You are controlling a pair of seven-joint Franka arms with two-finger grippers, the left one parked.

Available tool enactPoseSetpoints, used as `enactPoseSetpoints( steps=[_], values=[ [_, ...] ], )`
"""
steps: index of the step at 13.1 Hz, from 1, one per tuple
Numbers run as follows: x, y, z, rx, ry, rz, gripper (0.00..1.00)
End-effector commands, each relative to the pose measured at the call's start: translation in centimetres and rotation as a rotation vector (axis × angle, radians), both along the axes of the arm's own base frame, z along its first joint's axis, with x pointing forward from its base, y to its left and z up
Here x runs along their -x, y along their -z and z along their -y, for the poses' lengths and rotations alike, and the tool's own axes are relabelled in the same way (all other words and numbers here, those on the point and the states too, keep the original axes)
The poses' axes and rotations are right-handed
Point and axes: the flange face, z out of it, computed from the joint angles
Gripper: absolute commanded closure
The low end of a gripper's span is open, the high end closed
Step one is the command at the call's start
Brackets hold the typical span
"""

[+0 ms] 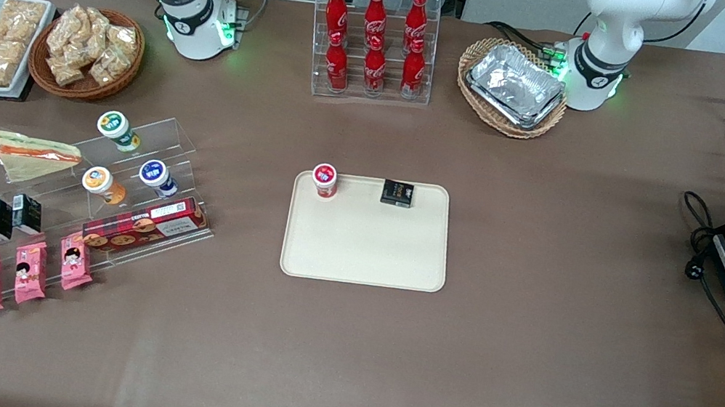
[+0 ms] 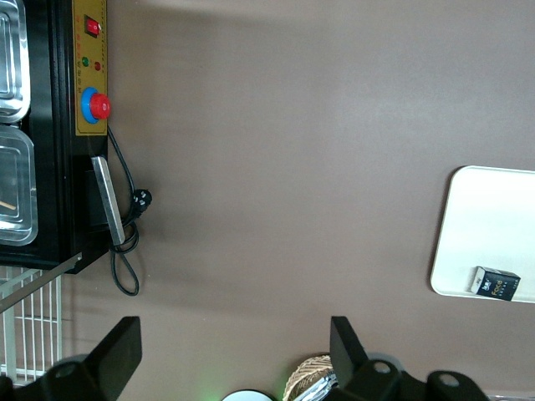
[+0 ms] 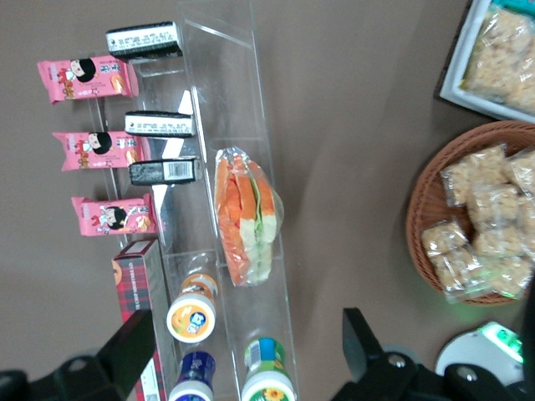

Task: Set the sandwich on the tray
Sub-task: 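Lower the open right gripper over the bagged sandwich in the rack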

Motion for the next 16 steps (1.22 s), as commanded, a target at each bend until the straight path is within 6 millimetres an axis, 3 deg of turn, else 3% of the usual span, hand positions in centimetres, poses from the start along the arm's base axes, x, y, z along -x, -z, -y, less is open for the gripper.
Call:
enactPoseSetpoints(
  steps=[1, 4, 16],
  values=[
    [1.8, 3.8, -0.7, 0.021, 0.043, 0.082, 0.00],
    [2.8, 7.1, -0.2, 0.025, 0.075, 0.098, 0.00],
    [2.1, 14.2, 0.0, 0.086, 0.087, 0.174, 0.00]
  ],
)
